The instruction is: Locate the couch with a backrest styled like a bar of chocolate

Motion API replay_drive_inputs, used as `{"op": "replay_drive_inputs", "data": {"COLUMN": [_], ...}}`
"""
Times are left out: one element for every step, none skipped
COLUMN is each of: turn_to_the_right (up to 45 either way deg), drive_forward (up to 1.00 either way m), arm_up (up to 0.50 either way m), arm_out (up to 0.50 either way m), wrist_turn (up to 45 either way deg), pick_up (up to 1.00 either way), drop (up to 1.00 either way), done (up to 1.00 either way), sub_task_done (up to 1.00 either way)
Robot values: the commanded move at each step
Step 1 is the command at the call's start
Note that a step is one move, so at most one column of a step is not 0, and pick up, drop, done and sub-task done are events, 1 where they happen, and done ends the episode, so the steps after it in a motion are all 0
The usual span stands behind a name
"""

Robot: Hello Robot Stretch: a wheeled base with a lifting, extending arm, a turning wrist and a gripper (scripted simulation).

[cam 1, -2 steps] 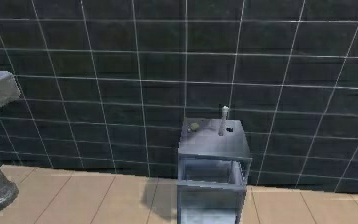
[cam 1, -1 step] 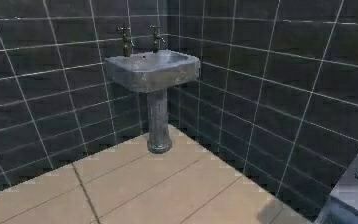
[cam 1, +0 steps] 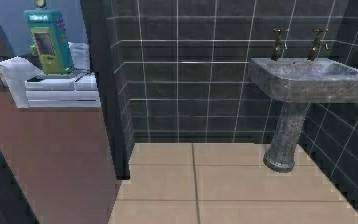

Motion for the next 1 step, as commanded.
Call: {"op": "replay_drive_inputs", "data": {"turn_to_the_right": [-3.0], "drive_forward": [0.00], "arm_up": [0.00], "arm_out": [0.00], "wrist_turn": [0.0], "pick_up": [0.00], "drop": [0.00], "done": [0.00], "sub_task_done": [0.00]}}
